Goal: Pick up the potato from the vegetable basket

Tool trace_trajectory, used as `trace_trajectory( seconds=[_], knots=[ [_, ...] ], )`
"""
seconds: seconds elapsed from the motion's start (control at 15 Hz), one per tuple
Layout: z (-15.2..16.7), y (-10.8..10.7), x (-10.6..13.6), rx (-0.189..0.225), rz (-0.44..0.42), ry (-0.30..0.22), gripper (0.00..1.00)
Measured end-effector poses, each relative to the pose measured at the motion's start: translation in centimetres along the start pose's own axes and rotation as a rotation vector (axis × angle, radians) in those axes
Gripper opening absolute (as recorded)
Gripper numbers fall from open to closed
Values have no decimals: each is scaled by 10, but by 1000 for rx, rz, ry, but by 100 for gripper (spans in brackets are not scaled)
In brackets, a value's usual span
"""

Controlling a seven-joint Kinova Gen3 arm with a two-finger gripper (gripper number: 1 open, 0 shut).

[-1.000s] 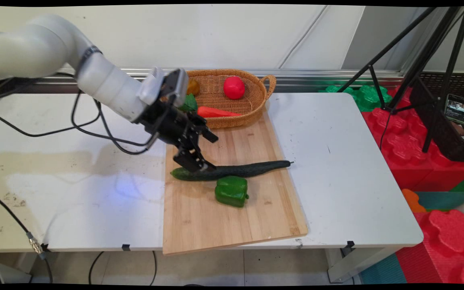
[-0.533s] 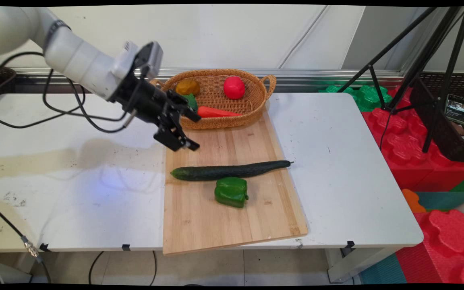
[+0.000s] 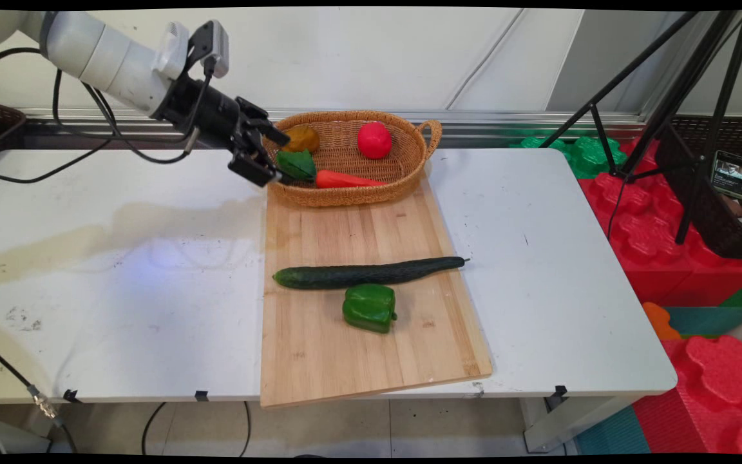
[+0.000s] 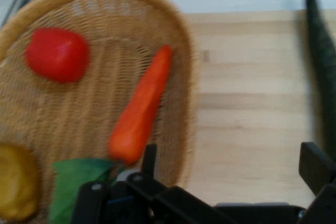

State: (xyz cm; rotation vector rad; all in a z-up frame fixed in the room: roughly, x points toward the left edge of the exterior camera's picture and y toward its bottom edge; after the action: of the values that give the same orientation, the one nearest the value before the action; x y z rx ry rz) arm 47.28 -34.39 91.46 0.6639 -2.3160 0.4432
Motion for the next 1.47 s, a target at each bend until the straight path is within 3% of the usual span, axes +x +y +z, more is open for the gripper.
trace_trajectory(
  seconds=[0.4,1.0,1.47],
  knots=[
    [7,-40,-15,124,-60,-30,100],
    [32,-81,-23,250,-114,-63,100],
    [76,-113,-24,286,-94,-124,100]
  ],
)
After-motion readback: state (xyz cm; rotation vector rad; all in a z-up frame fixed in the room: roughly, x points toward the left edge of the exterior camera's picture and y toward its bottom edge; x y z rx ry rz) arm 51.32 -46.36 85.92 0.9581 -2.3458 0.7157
